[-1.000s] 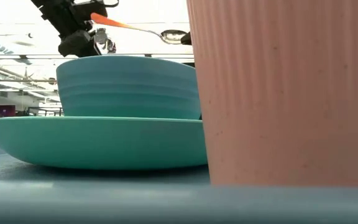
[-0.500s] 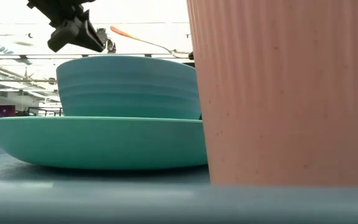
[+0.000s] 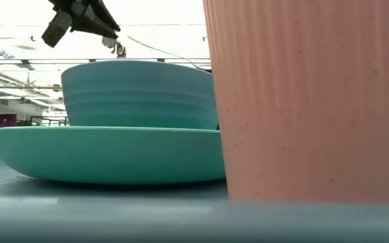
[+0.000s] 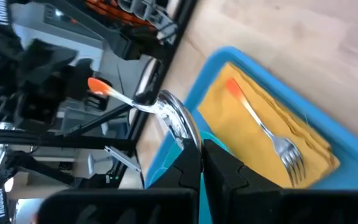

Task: Set up tray
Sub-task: Put the orange spoon on top of the orange napkin to the bottom of the orange fork

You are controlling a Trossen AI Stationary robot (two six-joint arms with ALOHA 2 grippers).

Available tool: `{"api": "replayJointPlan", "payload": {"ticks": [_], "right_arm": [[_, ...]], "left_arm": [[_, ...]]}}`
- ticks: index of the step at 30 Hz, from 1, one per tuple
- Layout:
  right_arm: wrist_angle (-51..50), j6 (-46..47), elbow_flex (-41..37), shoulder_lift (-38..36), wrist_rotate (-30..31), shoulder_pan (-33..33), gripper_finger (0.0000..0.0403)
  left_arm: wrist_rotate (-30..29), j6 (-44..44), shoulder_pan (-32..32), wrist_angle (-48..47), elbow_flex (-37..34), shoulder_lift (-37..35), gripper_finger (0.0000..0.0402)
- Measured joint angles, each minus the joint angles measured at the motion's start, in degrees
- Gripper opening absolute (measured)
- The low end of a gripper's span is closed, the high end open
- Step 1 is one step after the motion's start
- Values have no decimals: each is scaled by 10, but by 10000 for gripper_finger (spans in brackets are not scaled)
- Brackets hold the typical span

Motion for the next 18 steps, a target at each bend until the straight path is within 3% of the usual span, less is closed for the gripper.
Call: {"api": "replayJointPlan", "payload": {"ticks": [8,18], "right_arm": [[0,37,0,0,-32,-4,0],[-1,51,0,0,-43,-13,0]], "left_arm": [[60,93,1,60,1,26,88],[22,132,3,84,1,90,88]]}}
